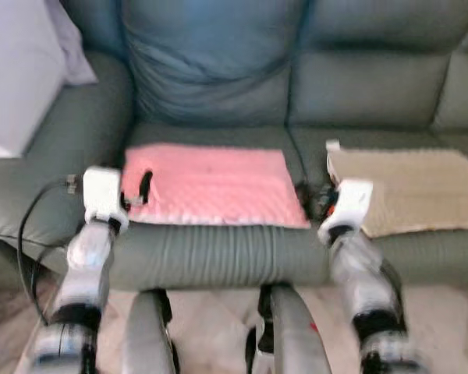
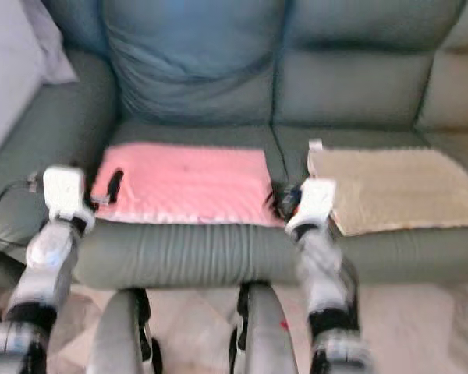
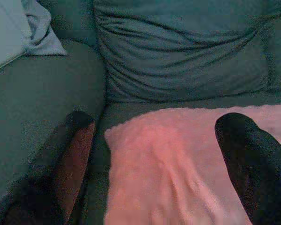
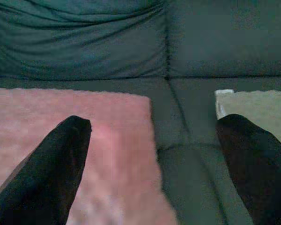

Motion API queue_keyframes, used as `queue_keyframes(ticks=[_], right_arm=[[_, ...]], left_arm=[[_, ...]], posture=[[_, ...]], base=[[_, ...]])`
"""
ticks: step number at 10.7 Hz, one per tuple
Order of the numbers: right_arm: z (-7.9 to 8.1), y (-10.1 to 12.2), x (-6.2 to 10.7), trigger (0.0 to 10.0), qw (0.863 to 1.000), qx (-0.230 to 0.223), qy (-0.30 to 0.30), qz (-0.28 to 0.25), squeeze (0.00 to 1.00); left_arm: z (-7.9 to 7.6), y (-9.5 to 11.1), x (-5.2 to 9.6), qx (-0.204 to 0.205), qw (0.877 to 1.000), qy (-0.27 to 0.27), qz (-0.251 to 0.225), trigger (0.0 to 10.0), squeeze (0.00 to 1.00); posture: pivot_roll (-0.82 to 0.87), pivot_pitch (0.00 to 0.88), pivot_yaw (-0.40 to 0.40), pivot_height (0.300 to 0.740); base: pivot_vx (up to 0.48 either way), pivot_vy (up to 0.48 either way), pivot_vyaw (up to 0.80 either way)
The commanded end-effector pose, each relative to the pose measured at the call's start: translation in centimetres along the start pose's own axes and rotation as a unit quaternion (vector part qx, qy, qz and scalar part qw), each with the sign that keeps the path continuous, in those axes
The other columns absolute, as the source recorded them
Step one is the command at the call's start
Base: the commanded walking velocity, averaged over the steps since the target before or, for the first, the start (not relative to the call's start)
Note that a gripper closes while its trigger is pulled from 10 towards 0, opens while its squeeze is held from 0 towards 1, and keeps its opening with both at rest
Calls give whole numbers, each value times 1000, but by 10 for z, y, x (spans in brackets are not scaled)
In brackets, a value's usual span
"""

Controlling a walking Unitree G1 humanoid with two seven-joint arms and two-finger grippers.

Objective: Move the pillow to the sofa

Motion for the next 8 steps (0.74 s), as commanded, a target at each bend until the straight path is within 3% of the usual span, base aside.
queue_keyframes(ticks=[1, 3, 4, 5, 8], right_arm=[[-1, 2, 6, 10000, 1000, 0, 7, -3, 1000], [-3, 1, 20, 10000, 1000, -5, 3, -8, 1000], [-3, 9, 22, 10000, 1000, -11, 4, -18, 0], [-3, 13, 21, 10000, 1000, -3, 10, -25, 0], [4, 21, 15, 10000, 1000, 1, 25, -18, 0]], left_arm=[[-10, 3, 3, 24, 999, -27, 1, 10000, 1000], [-30, -12, 22, 58, 996, -67, 31, 10000, 1000], [-39, -14, 24, 63, 994, -72, 46, 10000, 890], [-44, -11, 22, 67, 994, -76, 48, 10000, 0], [-54, -7, 13, 76, 993, -77, 56, 10000, 0]], posture=[[-7, 0, -61, 595], [-21, 0, -50, 595], [-31, 0, -51, 595], [-36, 0, -53, 595], [-56, 0, -65, 649]], base=[[0, 0, 0], [0, 0, 0], [0, 0, 0], [0, 0, 0], [0, 0, 0]])
Point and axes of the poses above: a point about 5 cm out from each wrist's last joint towards the gripper, its own x axis pointing back from the gripper into the wrist, its own y axis along the axis of the wrist's last joint, z = x × y, the point moved 2 cm from there along -x, pointing out of the wrist towards the gripper, and after that the axes turned 6 degrees about -x, right-handed, at the moved point
